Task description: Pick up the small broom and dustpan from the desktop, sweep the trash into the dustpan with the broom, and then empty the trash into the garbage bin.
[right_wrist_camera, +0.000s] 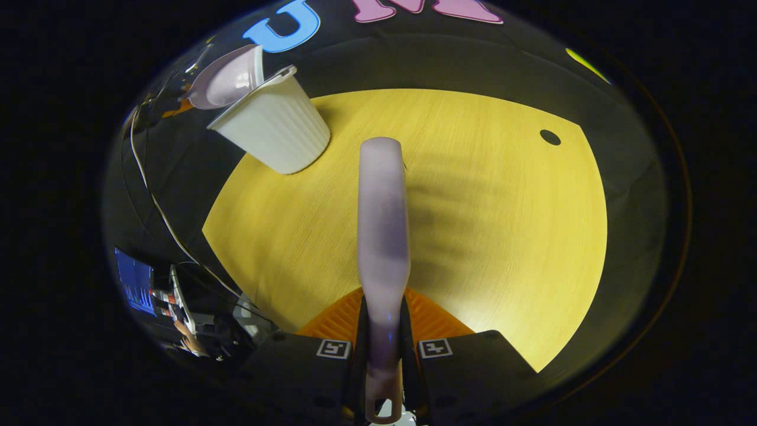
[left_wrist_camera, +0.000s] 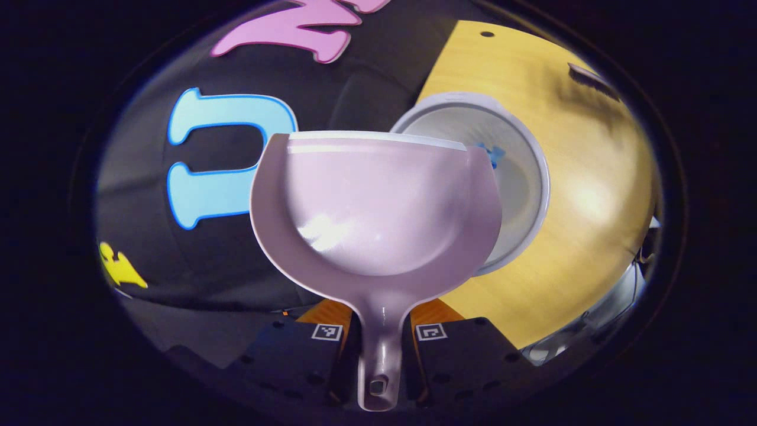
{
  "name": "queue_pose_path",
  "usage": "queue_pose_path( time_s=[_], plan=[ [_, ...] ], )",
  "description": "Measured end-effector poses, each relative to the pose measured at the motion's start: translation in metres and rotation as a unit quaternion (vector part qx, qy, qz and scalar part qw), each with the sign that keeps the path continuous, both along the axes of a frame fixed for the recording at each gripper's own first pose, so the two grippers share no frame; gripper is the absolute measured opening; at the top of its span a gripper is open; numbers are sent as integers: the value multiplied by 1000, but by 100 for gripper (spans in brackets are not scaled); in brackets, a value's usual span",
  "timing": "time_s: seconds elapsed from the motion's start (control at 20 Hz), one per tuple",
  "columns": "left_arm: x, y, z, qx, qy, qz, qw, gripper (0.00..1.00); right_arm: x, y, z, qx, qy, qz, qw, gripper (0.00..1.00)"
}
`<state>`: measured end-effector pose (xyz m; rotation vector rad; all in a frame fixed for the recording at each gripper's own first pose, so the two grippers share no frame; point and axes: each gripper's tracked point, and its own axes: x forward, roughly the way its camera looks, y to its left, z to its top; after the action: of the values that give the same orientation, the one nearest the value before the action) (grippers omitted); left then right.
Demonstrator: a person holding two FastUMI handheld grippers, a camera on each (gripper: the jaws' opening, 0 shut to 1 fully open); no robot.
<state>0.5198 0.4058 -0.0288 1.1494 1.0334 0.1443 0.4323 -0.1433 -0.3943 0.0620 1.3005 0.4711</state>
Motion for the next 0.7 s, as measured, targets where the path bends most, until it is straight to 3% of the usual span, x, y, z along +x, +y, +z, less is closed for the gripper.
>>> queue_pose_path(
  time_s=[0.15, 0.3, 0.35, 0.45, 0.6, 0.65, 0.7],
  plan=[
    [-11, -22, -19, -131, -87, 46, 986, 29, 5, -8, 0, -15, -15, -33, 999, 28],
    [-10, -84, -44, -266, -130, 26, 955, 29, -1, -4, -6, -45, -28, -27, 998, 28],
    [-9, -108, -57, -309, -138, 11, 941, 28, -2, 0, -7, -47, -28, -26, 998, 28],
    [0, -163, -97, -417, -130, 13, 900, 28, -4, 0, -11, -57, -29, -34, 997, 28],
    [7, -241, -146, -542, -102, 26, 833, 29, -6, -4, -22, -44, -12, -95, 994, 28],
    [13, -258, -169, -557, -92, 47, 824, 30, -8, -9, -30, -49, -6, -112, 992, 27],
    [16, -271, -190, -554, -84, 62, 826, 29, -8, -13, -40, -64, -5, -123, 990, 28]
  ],
)
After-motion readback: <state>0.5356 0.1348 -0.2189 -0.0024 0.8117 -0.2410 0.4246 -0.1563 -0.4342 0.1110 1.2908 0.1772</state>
